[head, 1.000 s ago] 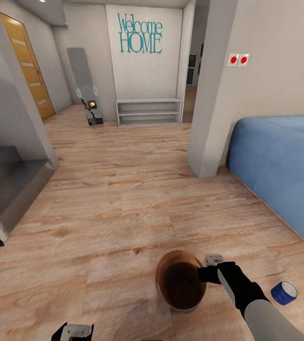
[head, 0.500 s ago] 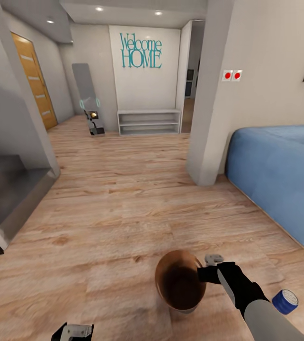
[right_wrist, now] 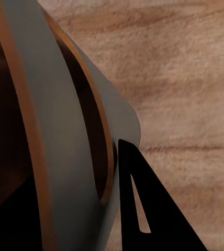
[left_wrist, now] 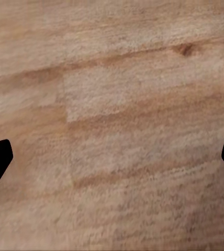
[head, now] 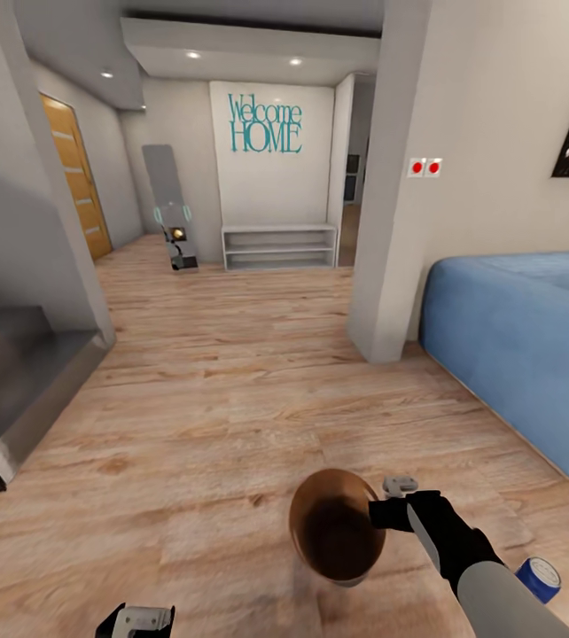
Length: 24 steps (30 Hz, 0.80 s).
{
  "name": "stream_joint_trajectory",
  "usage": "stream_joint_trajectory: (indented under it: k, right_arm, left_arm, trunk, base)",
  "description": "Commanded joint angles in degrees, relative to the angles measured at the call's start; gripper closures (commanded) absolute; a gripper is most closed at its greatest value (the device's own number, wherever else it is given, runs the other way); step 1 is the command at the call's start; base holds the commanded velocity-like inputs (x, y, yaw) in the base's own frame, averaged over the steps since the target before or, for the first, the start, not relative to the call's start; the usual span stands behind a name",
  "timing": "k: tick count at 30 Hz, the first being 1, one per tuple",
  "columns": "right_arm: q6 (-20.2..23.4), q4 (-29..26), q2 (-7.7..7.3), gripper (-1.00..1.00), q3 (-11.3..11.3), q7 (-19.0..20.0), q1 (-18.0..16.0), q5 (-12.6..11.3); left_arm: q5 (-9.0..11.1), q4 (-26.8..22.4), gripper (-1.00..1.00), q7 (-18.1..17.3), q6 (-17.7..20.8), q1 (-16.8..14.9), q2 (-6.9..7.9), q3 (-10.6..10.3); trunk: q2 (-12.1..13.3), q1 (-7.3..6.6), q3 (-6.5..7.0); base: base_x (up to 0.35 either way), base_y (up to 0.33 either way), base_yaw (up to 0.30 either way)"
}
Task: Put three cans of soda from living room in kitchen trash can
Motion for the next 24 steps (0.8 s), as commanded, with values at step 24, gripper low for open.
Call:
stream_joint_trajectory:
  k: [24]
  right_arm:
    - [-0.6,-0.05,-7.43,1.0,-0.39,21.86,0.71,-0.36]
  left_arm:
    - [-0.18,0.09,-1.0,-0.04,0.09,-0.01,0.08,-0.2]
  trunk:
    - [3.81,-2.36,4.95]
  base:
    - [0.0,0.0,0.0]
